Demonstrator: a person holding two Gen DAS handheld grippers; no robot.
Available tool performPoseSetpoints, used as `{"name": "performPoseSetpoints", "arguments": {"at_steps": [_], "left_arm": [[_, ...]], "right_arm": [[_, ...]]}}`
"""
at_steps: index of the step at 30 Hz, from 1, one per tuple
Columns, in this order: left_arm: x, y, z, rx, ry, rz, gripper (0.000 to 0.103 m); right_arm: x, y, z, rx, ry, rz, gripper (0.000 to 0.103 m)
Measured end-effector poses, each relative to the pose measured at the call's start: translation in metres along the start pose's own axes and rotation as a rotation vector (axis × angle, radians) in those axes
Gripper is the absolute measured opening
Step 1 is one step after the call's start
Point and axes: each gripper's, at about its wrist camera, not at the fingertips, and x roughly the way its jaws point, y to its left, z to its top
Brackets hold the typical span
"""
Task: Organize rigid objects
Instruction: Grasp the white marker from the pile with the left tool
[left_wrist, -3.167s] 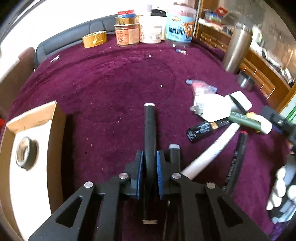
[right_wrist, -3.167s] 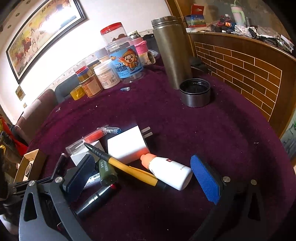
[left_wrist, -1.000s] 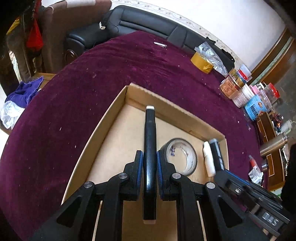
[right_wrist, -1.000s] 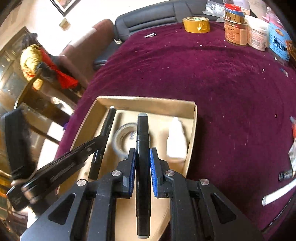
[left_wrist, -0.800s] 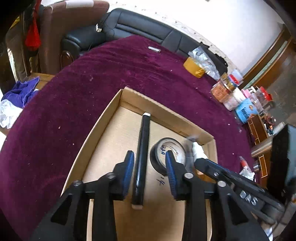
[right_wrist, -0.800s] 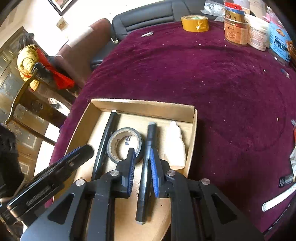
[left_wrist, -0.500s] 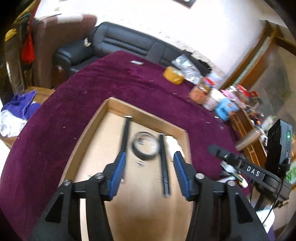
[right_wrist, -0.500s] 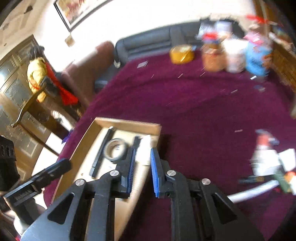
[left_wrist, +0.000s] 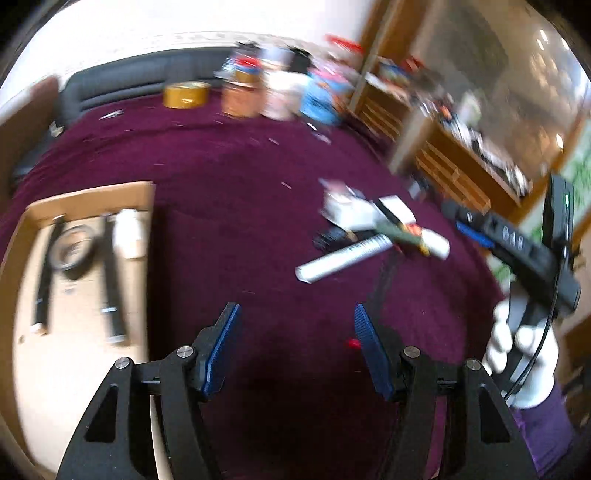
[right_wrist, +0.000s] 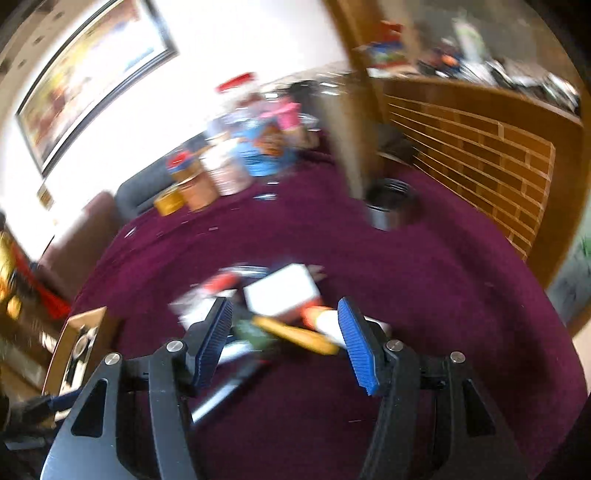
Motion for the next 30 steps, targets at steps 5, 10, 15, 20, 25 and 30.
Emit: {"name": "performPoseSetpoints", "arguments": {"at_steps": [5,10,15,20,25,30], "left_arm": [[0.035,-0.037,0.019,0.183,-0.010,0.079,0.057],[0.083,-0.049,0.028,0.305,0.089,0.115,0.054],[0.100,-0.066,0.029,0.346,0.101,0.107,0.026],[0.087,-0.067,0.018,0.306,0.100,0.086,0.019],[0.058,-0.050,0.003,0.261,0.087,0.093,0.018],[0.042,-0.026,-0.011,0.201,0.077,0.133,0.015]], "right_arm": [[0.012,-0.041,-0.002,0.093,-0.005,0.005,0.058],[0.014,-0.050,-0.003,0.153,0.006,0.052,0.058],[0.015,-0.037,-0.009,0.079,0.014,0.054,0.058],[0.017,-0.042,-0.011,0.102,0.025,0.063,0.058],[0.018,-0.040,-0.011,0.090,0.033,0.066,0.058],[0.020,-0.042,-0.011,0.096,0.044,0.068,0.058]]}}
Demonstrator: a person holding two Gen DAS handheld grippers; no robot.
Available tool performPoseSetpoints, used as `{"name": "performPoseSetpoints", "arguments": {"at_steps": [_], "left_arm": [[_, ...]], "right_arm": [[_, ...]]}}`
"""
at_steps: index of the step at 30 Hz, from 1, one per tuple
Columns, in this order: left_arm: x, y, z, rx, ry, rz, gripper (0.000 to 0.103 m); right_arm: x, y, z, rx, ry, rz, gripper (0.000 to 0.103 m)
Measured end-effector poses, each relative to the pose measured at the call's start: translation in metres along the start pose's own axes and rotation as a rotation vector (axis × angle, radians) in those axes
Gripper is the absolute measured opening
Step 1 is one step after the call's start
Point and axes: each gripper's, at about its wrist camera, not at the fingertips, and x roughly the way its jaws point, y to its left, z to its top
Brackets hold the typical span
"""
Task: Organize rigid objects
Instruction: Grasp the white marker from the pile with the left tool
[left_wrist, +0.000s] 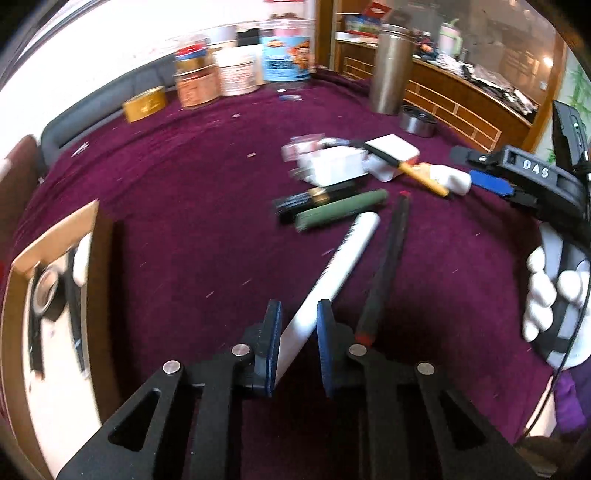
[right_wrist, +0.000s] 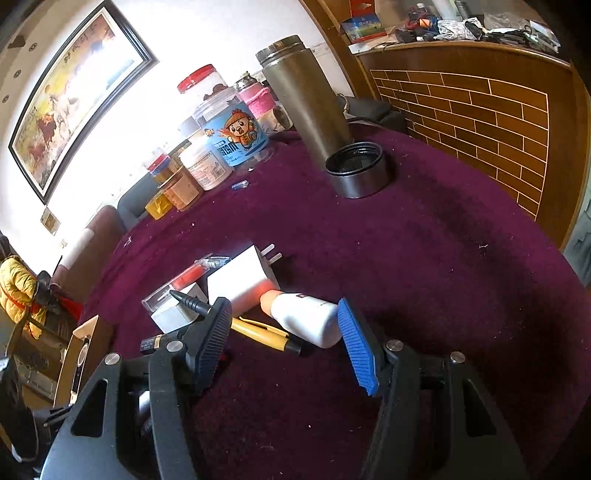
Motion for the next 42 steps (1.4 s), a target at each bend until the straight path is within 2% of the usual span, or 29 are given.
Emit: {"name": "performPoseSetpoints", "arguments": {"at_steps": [4,7,11,13,16,18,20,26,29,33,37,40,42], "left_arm": [[0.000,0.012,-0.004,-0.050,-0.010,-0.029,0.016],[0.002,0.009,0.000,-0.043,-0.021,-0.033,0.017],[0.017,-0.003,0.006,-0.003,0.002,-0.029,0.033],[0.021,-0.012,0.007,0.030,-0.014,0.003,0.034],[0.021,-0.012,0.009,0.017,-0.018,-0.001,0.034],[0.019,-0.009,0.008,-0.002,-0.021,-0.022,0.030],[0.014,-0.005,0.005,-0.034,-0.025,-0.064,0.020],[-0.019,0.008,-0.002,-0.137,-0.087,-0.128,0.011],[-0.027,0.015,-0.008,-0.162,-0.099,-0.117,0.011],[-0.010,0.020,-0.014,-0.171,-0.040,-0.087,0.011],[-0.013,0.022,-0.015,-0.195,-0.057,-0.109,0.012],[-0.012,0.015,-0.011,-0.141,-0.051,-0.096,0.021],[-0.005,0.007,-0.011,-0.081,-0.019,-0.079,0.021]], "right_arm": [[0.002,0.000,0.001,0.002,0.007,-0.006,0.058],[0.002,-0.001,0.001,0.006,0.011,-0.013,0.058],[0.003,-0.001,0.001,0.007,0.018,-0.016,0.058],[0.004,-0.002,0.001,0.008,0.021,-0.018,0.058],[0.005,-0.002,0.001,0.010,0.028,-0.019,0.058],[0.006,-0.002,0.001,0.011,0.034,-0.021,0.058],[0.007,-0.002,0.001,0.011,0.037,-0.022,0.058],[0.008,-0.003,0.001,0.016,0.045,-0.031,0.058],[0.009,-0.003,0.001,0.018,0.048,-0.038,0.058],[0.008,-0.003,0.001,0.021,0.045,-0.046,0.058],[0.009,-0.003,0.001,0.023,0.046,-0.051,0.058],[0.010,-0.003,0.001,0.020,0.051,-0.051,0.058],[0.010,-0.003,0.001,0.021,0.051,-0.048,0.058]]}}
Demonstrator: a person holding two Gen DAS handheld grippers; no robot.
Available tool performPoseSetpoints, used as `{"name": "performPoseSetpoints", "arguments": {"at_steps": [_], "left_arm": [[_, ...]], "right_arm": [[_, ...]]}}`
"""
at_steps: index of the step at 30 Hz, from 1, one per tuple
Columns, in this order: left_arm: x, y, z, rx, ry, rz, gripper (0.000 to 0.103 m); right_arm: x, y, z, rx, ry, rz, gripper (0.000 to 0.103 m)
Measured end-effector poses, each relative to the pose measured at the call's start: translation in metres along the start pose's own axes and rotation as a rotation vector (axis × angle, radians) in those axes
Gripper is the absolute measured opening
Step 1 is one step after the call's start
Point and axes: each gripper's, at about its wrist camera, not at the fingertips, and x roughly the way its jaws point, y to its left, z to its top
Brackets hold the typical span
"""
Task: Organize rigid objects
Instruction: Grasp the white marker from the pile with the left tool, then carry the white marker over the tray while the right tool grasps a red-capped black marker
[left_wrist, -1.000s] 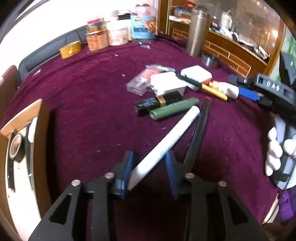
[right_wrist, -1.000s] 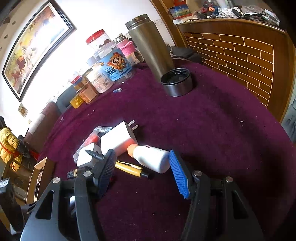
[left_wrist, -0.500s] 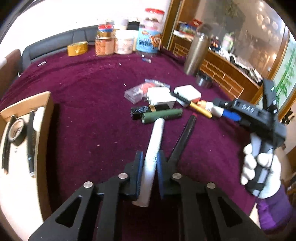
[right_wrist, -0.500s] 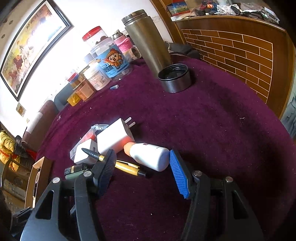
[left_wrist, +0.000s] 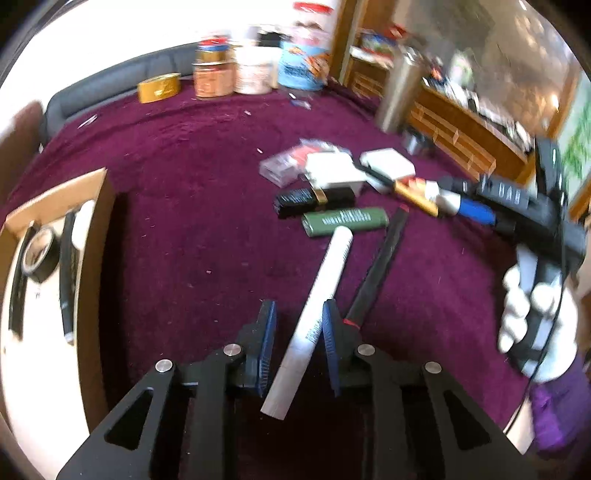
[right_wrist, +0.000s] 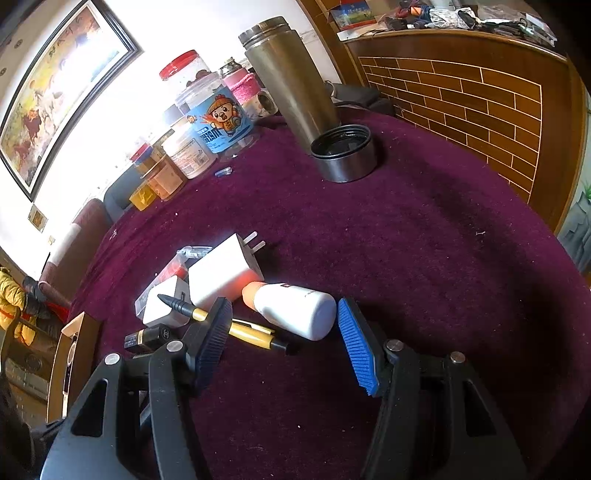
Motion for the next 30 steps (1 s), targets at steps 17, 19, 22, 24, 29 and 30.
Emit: {"name": "performPoseSetpoints", "arguments": {"at_steps": [17,19,22,24,29,30], "left_arm": [[0.005,-0.009,0.000,0.035,-0.030,-0.016,0.011],[-0.008,-0.006,-0.002,0.005,-0.059,-0.042,0.011],[-0.033,0.001,-0.006,-0.037,-0.117,-0.092,0.011],[-0.046,0.005,-0.008,-0.053,-0.148,-0.114,0.011],[-0.071,0.020,-0.013,-0.111,-0.214,-0.173,0.011],[-0.074,0.024,-0.015,-0.121,-0.223,-0.178,0.011]], "right_arm": [[0.005,0.000,0.001,0.000,0.023,-0.012,0.058],[0.004,0.001,0.002,-0.010,0.024,-0.017,0.058],[-0.007,0.015,-0.002,-0.053,0.026,-0.017,0.058],[-0.010,0.029,-0.008,-0.068,0.073,0.017,0.059],[0.007,0.063,-0.027,-0.103,0.179,0.039,0.060],[0.013,0.074,-0.031,-0.117,0.195,0.038,0.060]]}}
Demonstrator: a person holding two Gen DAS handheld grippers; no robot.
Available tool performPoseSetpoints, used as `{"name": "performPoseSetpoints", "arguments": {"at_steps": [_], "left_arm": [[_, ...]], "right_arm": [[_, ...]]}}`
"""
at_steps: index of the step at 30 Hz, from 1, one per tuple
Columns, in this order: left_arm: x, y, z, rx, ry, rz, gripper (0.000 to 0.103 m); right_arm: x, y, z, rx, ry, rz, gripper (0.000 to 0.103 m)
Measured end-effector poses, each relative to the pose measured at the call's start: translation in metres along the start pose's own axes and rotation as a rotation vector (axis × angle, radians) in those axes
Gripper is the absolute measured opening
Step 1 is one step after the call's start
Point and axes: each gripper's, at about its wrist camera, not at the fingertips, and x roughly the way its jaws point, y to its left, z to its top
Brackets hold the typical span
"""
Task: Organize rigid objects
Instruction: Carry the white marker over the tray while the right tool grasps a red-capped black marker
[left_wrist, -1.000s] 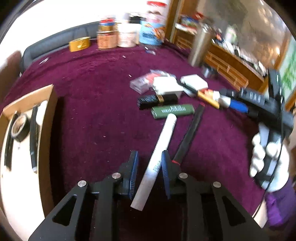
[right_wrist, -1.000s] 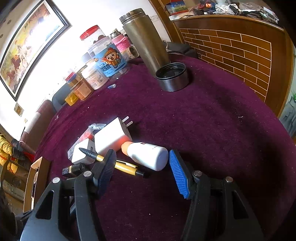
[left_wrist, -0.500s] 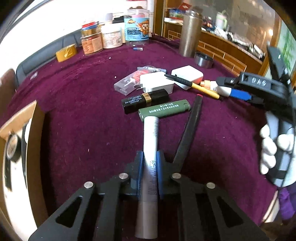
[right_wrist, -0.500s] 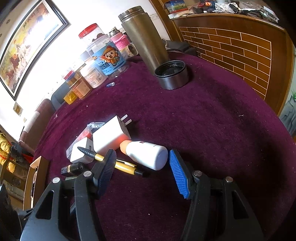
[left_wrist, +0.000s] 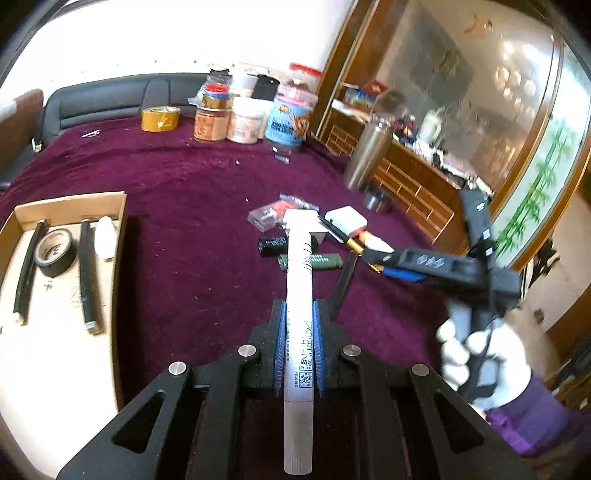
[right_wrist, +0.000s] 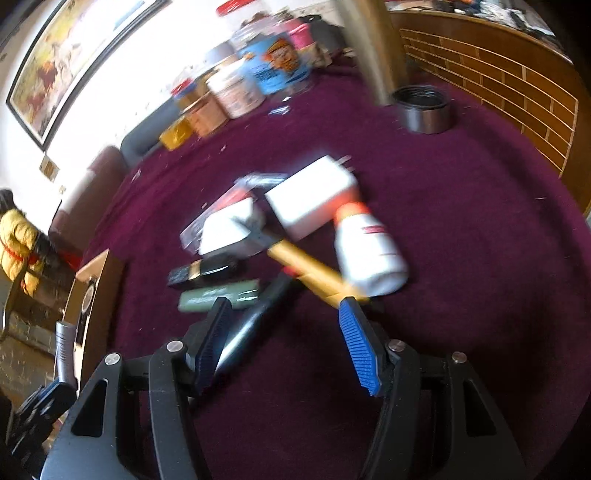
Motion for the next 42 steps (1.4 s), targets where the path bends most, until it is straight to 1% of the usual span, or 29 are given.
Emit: {"name": "performPoseSetpoints", "arguments": {"at_steps": [2,4,5,6,8,10,12,14,15,16,17,18,22,24,27,28,29,32,35,37,40,42], "left_arm": [[-0.007,0.006,-0.002,-0.015,-0.013,-0.003,0.011],[-0.015,0.015,-0.004,-0.032,-0.024,-0.004,0.011],[-0.019,0.019,-0.006,-0.040,-0.030,-0.002,0.011],[-0.022,0.024,-0.007,-0.049,-0.036,-0.001,0.011],[-0.029,0.036,-0.009,-0.076,-0.050,-0.002,0.011],[-0.035,0.046,-0.011,-0.100,-0.064,-0.008,0.011],[-0.039,0.054,-0.013,-0.123,-0.078,-0.012,0.011],[-0.041,0.059,-0.014,-0.139,-0.089,-0.014,0.011],[-0.044,0.061,-0.015,-0.144,-0.094,-0.013,0.011],[-0.046,0.063,-0.016,-0.147,-0.100,-0.011,0.011],[-0.049,0.064,-0.018,-0.148,-0.105,-0.006,0.011],[-0.053,0.066,-0.019,-0.150,-0.112,-0.001,0.011],[-0.067,0.079,-0.023,-0.177,-0.136,0.023,0.011],[-0.071,0.086,-0.024,-0.197,-0.146,0.034,0.011],[-0.077,0.095,-0.025,-0.218,-0.157,0.065,0.011],[-0.079,0.098,-0.025,-0.225,-0.160,0.077,0.011],[-0.081,0.103,-0.025,-0.233,-0.160,0.089,0.011],[-0.086,0.120,-0.024,-0.263,-0.152,0.138,0.011],[-0.090,0.139,-0.021,-0.294,-0.135,0.198,0.011],[-0.089,0.155,-0.016,-0.310,-0.118,0.244,0.011],[-0.085,0.176,-0.009,-0.331,-0.091,0.281,0.011],[-0.078,0.193,0.000,-0.341,-0.065,0.317,0.011]], "right_arm": [[0.006,0.014,-0.003,-0.018,0.013,-0.016,0.060],[0.002,0.033,-0.006,-0.061,-0.015,-0.044,0.060],[-0.001,0.038,-0.009,-0.079,-0.033,-0.064,0.060],[-0.003,0.047,-0.012,-0.112,-0.046,-0.108,0.060],[0.002,0.056,-0.017,-0.147,-0.021,-0.177,0.059],[0.014,0.059,-0.020,-0.158,0.025,-0.212,0.057],[0.030,0.067,-0.023,-0.189,0.063,-0.264,0.051],[0.037,0.077,-0.025,-0.261,0.030,-0.321,0.035],[0.038,0.077,-0.025,-0.271,0.016,-0.320,0.025],[0.037,0.076,-0.024,-0.262,0.015,-0.308,0.020],[0.036,0.072,-0.023,-0.249,0.017,-0.292,0.014],[0.033,0.065,-0.023,-0.232,0.019,-0.273,0.012],[0.017,0.037,-0.024,-0.129,0.047,-0.123,0.012],[0.010,0.024,-0.025,-0.079,0.056,-0.031,0.012],[0.000,0.015,-0.026,-0.018,0.063,0.112,0.012],[-0.003,0.015,-0.026,-0.007,0.061,0.151,0.012],[-0.006,0.018,-0.025,-0.005,0.061,0.172,0.012],[-0.011,0.040,-0.024,-0.031,0.066,0.250,0.012],[-0.008,0.071,-0.021,-0.073,0.094,0.328,0.012],[-0.002,0.098,-0.021,-0.107,0.124,0.377,0.012],[0.013,0.137,-0.019,-0.141,0.171,0.439,0.013],[0.022,0.159,-0.019,-0.165,0.193,0.456,0.013]]}}
